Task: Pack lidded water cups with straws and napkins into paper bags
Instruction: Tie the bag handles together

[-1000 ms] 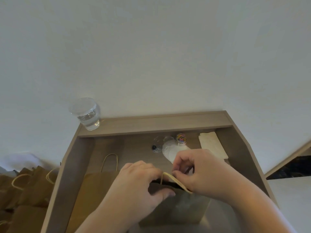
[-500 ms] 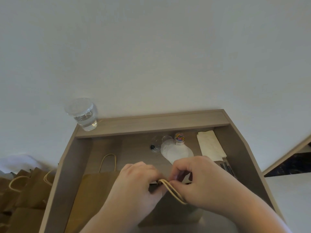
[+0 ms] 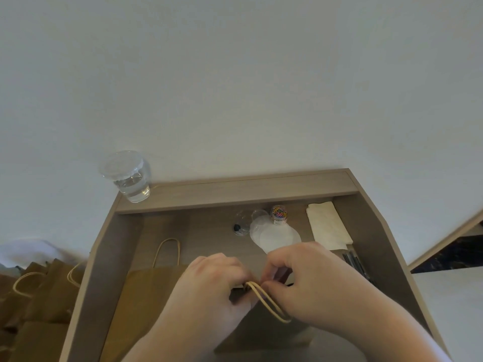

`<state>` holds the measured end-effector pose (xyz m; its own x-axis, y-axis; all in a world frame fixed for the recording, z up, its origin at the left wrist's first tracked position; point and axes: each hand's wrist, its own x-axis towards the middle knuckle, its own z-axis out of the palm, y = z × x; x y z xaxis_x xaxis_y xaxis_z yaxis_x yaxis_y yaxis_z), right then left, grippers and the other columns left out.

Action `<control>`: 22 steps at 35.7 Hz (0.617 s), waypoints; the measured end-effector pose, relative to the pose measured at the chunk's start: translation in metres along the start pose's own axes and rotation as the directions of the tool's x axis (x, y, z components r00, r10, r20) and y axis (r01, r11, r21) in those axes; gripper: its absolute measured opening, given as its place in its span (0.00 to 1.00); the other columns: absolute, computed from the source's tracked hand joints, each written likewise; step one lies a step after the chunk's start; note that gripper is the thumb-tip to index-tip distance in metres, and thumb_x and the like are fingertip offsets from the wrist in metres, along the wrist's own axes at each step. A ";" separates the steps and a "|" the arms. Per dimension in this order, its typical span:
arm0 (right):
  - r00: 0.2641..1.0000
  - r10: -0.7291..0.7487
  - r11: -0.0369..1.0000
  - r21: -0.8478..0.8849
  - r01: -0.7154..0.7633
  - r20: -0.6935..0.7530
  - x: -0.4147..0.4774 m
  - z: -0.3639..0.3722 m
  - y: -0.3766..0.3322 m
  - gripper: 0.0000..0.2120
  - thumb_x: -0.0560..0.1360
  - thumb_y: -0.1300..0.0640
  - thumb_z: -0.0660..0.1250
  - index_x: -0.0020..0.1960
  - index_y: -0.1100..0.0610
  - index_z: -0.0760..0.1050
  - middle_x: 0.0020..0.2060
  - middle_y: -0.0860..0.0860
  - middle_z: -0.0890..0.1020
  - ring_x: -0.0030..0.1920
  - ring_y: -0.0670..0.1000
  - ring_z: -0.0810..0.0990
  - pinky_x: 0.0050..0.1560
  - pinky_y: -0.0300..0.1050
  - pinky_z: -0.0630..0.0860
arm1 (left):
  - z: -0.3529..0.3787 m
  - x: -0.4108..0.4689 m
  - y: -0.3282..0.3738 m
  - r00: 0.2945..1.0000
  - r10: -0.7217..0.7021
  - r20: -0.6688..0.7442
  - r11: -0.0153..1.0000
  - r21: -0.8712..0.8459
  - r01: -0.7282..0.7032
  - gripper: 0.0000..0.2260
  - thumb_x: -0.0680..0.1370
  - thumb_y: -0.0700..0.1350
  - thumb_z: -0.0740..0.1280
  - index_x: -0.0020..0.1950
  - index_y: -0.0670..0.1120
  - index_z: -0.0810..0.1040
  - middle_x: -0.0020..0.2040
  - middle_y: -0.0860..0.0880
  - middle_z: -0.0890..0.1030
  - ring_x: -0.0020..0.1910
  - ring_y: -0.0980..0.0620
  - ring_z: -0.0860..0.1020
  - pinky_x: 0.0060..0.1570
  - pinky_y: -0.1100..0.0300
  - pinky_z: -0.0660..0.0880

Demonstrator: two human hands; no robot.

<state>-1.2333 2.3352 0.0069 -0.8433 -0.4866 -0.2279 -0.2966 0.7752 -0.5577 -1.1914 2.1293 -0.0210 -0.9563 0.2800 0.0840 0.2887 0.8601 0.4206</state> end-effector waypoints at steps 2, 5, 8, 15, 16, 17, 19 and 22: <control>1.000 -0.003 1.000 -0.025 0.003 0.007 0.002 -0.001 0.001 0.05 0.79 0.45 0.71 0.49 0.42 0.85 0.42 0.36 0.85 0.46 0.39 0.84 0.49 0.35 0.83 | -0.004 -0.002 -0.002 1.000 0.004 0.004 1.000 0.019 -0.004 0.16 0.77 0.67 0.62 0.54 0.63 0.84 0.49 0.64 0.81 0.53 0.62 0.76 0.56 0.60 0.72; 0.999 -0.004 0.999 -0.049 0.006 0.040 0.005 -0.001 0.001 0.04 0.80 0.44 0.71 0.47 0.41 0.83 0.42 0.35 0.84 0.45 0.38 0.83 0.44 0.29 0.78 | -0.011 -0.005 -0.007 0.999 0.012 0.037 0.999 0.044 -0.014 0.20 0.75 0.67 0.56 0.56 0.64 0.84 0.51 0.64 0.80 0.55 0.63 0.77 0.58 0.61 0.72; 0.999 -0.015 0.996 -0.087 0.019 0.048 0.009 0.003 -0.001 0.05 0.79 0.43 0.71 0.47 0.43 0.83 0.41 0.36 0.83 0.44 0.39 0.83 0.46 0.33 0.81 | -0.014 -0.005 -0.010 0.997 0.031 0.068 1.000 -0.002 -0.031 0.14 0.77 0.64 0.62 0.56 0.63 0.84 0.48 0.61 0.80 0.52 0.61 0.78 0.52 0.61 0.76; 0.995 -0.028 0.998 -0.057 0.034 0.097 0.020 0.002 -0.002 0.07 0.79 0.39 0.71 0.48 0.41 0.84 0.39 0.35 0.82 0.43 0.36 0.81 0.42 0.31 0.76 | -0.005 -0.005 -0.017 1.000 0.014 0.015 0.996 -0.087 -0.013 0.17 0.77 0.67 0.60 0.56 0.64 0.84 0.47 0.62 0.79 0.49 0.62 0.78 0.46 0.64 0.77; 0.996 -0.037 0.999 -0.029 0.040 0.083 0.019 -0.002 0.000 0.09 0.79 0.36 0.69 0.48 0.39 0.83 0.42 0.32 0.83 0.43 0.34 0.81 0.41 0.31 0.74 | -0.005 -0.005 -0.019 1.000 -0.001 -0.012 0.991 -0.132 -0.001 0.15 0.76 0.66 0.62 0.54 0.63 0.84 0.47 0.64 0.80 0.48 0.63 0.79 0.47 0.64 0.77; 0.998 -0.042 0.999 0.021 0.041 0.050 0.016 -0.007 0.004 0.11 0.79 0.33 0.66 0.49 0.38 0.83 0.44 0.31 0.83 0.44 0.34 0.81 0.42 0.31 0.74 | -0.004 -0.007 -0.022 0.999 -0.014 -0.036 0.985 -0.174 0.008 0.11 0.76 0.64 0.67 0.53 0.63 0.84 0.47 0.65 0.81 0.48 0.64 0.80 0.47 0.65 0.77; 0.997 -0.026 0.982 0.183 0.040 -0.078 0.004 -0.017 0.015 0.17 0.79 0.30 0.61 0.51 0.38 0.83 0.46 0.35 0.85 0.46 0.35 0.82 0.48 0.37 0.76 | -0.002 -0.011 -0.031 0.998 -0.047 -0.053 0.967 -0.254 0.032 0.08 0.76 0.58 0.74 0.54 0.64 0.84 0.49 0.67 0.82 0.50 0.64 0.81 0.48 0.69 0.77; 0.971 0.012 0.952 0.300 0.062 -0.240 -0.016 -0.019 0.038 0.22 0.78 0.24 0.57 0.57 0.34 0.82 0.54 0.34 0.86 0.59 0.36 0.82 0.61 0.45 0.76 | 0.004 -0.021 -0.055 0.997 -0.074 -0.013 0.904 -0.424 0.061 0.13 0.76 0.52 0.76 0.57 0.67 0.82 0.52 0.67 0.84 0.54 0.64 0.83 0.51 0.74 0.76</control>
<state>-1.2396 2.3802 0.0049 -0.9297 -0.3665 -0.0367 -0.2005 0.5872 -0.7842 -1.1870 2.0778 -0.0491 -0.9755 0.2105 0.0642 0.1829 0.6134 0.7683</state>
